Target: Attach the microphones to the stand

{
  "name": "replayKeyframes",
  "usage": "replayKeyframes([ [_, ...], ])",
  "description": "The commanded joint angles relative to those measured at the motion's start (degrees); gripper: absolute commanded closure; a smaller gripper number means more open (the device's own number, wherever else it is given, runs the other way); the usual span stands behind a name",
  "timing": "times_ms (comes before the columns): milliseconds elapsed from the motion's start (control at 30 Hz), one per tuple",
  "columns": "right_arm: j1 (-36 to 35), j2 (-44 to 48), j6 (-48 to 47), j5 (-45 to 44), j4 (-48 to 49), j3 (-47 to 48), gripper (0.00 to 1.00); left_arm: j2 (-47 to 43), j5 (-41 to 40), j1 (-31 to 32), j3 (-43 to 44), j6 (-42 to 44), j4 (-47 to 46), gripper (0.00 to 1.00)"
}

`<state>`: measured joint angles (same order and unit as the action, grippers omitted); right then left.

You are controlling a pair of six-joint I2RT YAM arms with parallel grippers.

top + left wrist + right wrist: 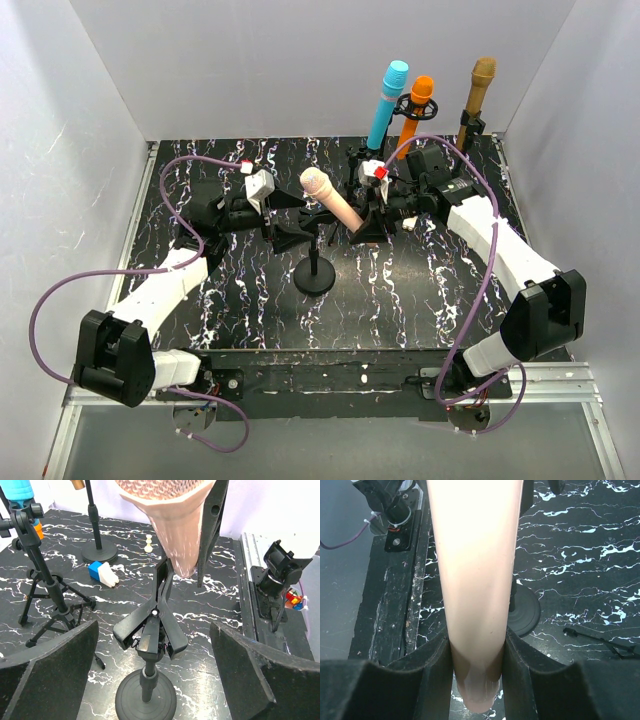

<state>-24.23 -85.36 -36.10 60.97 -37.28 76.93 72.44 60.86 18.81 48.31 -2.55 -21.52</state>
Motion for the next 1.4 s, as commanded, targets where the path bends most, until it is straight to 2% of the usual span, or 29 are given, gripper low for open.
replayKeyframes([
  [0,-0.29,0.46,0.33,1.17,1.94,0.42,0.99,-1.08,0.49,-0.26,0.38,-0.53,-0.72,0.1],
  [67,-0.29,0.46,0.33,1.17,1.94,0.42,0.99,-0.81,0.75,-0.26,0.64,-0.18,-0.11,0.14],
  [133,-0.38,0.46,0.33,1.17,1.94,0.42,0.99,-0.55,1.27,-0.26,0.82,0.0,0.6,0.26],
  [167,-0.38,0.46,0.33,1.17,2.03,0.42,0.99,-0.55,1.54,-0.18,0.99,0.08,1.04,0.35],
  [233,-0.38,0.37,0.15,1.17,2.03,0.24,0.99,-0.46,2.07,-0.26,1.17,0.0,1.48,0.62],
  [267,-0.38,0.29,0.15,1.17,2.03,0.24,0.99,-0.55,2.07,-0.26,1.17,-0.09,1.74,0.71],
  [367,-0.64,0.02,0.06,0.99,2.03,0.42,0.99,-0.81,2.33,-0.18,0.91,-0.18,1.92,0.87],
  [433,-0.82,-0.24,-0.03,0.73,2.03,0.51,0.99,-1.08,2.25,-0.26,0.64,-0.35,1.92,0.93],
  [767,-4.07,-1.12,-2.05,-0.94,2.73,-3.01,0.99,-2.04,1.63,-0.18,-0.5,-1.84,1.22,0.96],
  [1000,-5.39,-5.34,3.4,-0.5,6.6,-1.43,0.99,-2.66,1.1,0.09,-1.55,-4.39,-0.8,0.96],
  [1267,-7.14,-6.13,8.05,0.2,9.94,-1.95,0.98,-3.36,-0.92,0.44,-4.1,-7.29,-4.49,0.95],
  [1367,-8.11,-6.22,8.67,-0.15,10.38,-2.13,0.94,-3.71,-1.8,0.53,-4.98,-8.52,-6.16,0.95],
])
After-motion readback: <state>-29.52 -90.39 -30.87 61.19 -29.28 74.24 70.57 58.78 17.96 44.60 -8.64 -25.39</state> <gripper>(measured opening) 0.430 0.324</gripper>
